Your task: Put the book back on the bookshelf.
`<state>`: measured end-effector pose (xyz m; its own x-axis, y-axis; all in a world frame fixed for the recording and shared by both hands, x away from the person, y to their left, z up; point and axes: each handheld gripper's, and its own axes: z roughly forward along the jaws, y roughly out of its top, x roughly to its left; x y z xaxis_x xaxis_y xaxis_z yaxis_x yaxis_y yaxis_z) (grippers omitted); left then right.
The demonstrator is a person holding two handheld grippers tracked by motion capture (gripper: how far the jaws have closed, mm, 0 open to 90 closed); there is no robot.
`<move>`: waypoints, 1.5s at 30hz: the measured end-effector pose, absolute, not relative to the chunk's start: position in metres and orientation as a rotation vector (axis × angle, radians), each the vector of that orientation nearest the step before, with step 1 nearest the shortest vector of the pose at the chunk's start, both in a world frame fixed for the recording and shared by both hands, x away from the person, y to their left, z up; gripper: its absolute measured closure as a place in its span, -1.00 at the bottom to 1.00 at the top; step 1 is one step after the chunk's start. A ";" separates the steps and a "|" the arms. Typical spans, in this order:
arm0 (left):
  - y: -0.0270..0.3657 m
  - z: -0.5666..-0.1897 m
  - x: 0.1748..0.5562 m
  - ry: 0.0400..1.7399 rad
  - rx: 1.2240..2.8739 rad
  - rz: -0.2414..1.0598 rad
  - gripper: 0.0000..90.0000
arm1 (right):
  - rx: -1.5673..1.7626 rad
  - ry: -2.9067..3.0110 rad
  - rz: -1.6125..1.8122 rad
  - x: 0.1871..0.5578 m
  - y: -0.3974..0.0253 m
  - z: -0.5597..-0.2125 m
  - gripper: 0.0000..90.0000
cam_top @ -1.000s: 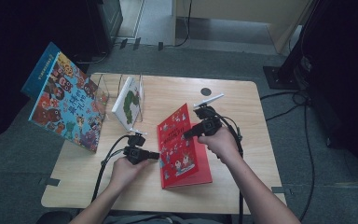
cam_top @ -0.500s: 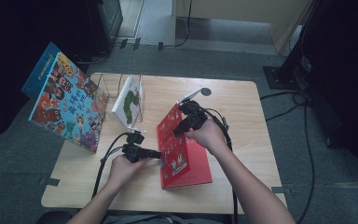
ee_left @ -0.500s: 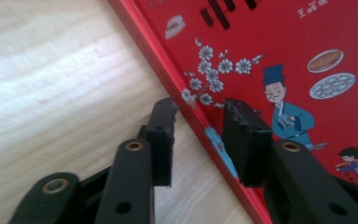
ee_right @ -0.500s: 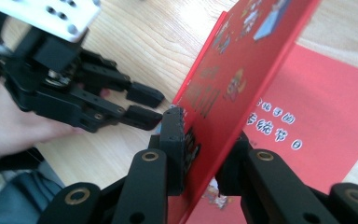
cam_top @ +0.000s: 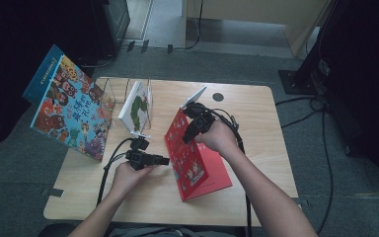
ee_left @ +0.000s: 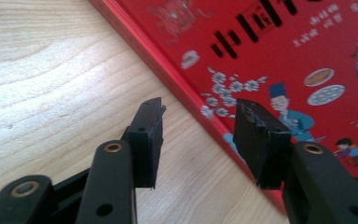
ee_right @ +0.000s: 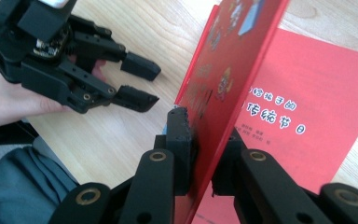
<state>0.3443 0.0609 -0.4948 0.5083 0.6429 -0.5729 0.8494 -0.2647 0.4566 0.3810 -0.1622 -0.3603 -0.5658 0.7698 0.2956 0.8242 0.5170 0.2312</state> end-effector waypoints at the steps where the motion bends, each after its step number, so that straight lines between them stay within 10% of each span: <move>1: 0.061 -0.495 0.345 1.223 1.997 -0.361 0.10 | -1.380 -2.597 -0.512 0.381 -0.161 -0.359 0.81; 45: 0.055 -0.440 0.377 0.925 1.692 -0.542 -0.34 | -1.035 -2.584 -1.256 0.332 -0.238 -0.294 0.95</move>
<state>0.3774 0.0553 -0.4402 0.5937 0.3076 -0.7436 0.7991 -0.1166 0.5898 0.3325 -0.2384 -0.2938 -0.7670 0.5364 0.3521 0.6083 0.4333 0.6650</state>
